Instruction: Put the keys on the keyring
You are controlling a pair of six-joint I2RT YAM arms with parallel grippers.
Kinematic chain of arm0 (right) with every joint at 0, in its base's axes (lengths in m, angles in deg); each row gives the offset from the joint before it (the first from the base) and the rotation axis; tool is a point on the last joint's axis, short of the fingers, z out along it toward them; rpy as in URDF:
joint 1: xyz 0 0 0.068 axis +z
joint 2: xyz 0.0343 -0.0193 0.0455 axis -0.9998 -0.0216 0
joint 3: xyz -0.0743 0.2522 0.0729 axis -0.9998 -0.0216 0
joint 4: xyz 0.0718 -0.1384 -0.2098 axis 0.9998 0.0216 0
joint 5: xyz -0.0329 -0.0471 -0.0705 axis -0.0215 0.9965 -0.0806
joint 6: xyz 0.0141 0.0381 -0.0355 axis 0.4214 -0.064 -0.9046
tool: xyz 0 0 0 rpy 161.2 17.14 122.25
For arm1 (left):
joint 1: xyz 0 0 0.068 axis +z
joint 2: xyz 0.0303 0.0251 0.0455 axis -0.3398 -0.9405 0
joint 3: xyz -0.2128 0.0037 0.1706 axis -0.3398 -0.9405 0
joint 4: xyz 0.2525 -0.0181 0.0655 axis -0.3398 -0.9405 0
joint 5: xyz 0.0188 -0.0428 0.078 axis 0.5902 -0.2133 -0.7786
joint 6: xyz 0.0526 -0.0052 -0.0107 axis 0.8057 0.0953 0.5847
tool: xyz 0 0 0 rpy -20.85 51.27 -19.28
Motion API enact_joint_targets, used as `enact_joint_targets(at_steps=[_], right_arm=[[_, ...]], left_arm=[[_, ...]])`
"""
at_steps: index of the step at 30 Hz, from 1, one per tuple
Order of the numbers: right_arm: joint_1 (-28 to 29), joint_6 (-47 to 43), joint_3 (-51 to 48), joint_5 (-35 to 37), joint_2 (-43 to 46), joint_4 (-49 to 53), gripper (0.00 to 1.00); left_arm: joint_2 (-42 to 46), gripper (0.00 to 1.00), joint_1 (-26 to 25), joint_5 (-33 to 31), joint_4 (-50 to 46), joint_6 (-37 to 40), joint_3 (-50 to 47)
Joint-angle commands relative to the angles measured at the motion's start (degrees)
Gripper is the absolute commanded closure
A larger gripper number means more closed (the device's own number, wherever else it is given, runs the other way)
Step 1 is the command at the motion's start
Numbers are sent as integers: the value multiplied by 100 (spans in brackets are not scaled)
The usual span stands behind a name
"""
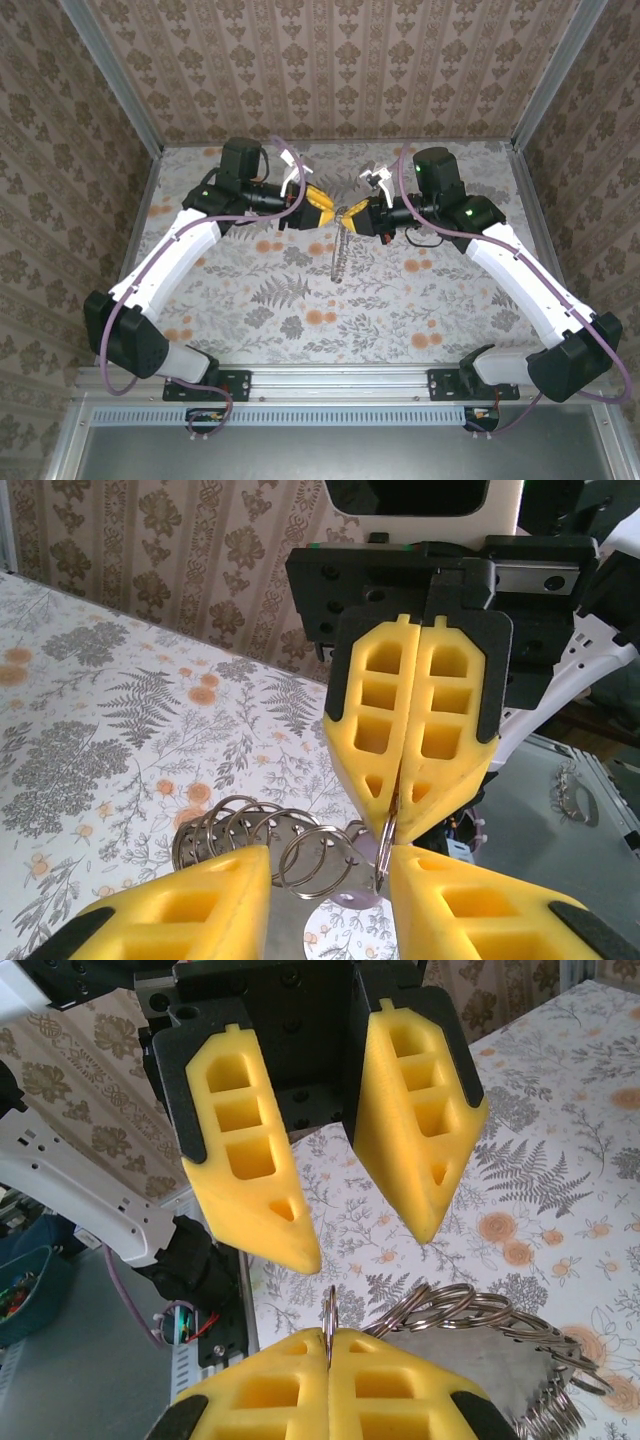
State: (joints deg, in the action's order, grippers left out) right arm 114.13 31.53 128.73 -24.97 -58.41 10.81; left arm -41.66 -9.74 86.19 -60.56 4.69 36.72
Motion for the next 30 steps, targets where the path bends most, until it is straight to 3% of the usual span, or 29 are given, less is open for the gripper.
enact_joint_targets(at_steps=[1, 19, 24, 30], right_arm=[[-25, -3, 54, -223, 39, -151, 100], [-23, 176, -60, -158, 77, -432, 100], [-31, 194, -78, -118, 85, -453, 100], [-40, 232, -105, -126, 78, -514, 100]], left_arm=[[-55, 64, -62, 260, 4, 142, 135], [-69, 67, -247, 438, -91, 192, 73], [-77, 73, -265, 473, -154, 237, 82], [-86, 91, -300, 489, -171, 257, 56]])
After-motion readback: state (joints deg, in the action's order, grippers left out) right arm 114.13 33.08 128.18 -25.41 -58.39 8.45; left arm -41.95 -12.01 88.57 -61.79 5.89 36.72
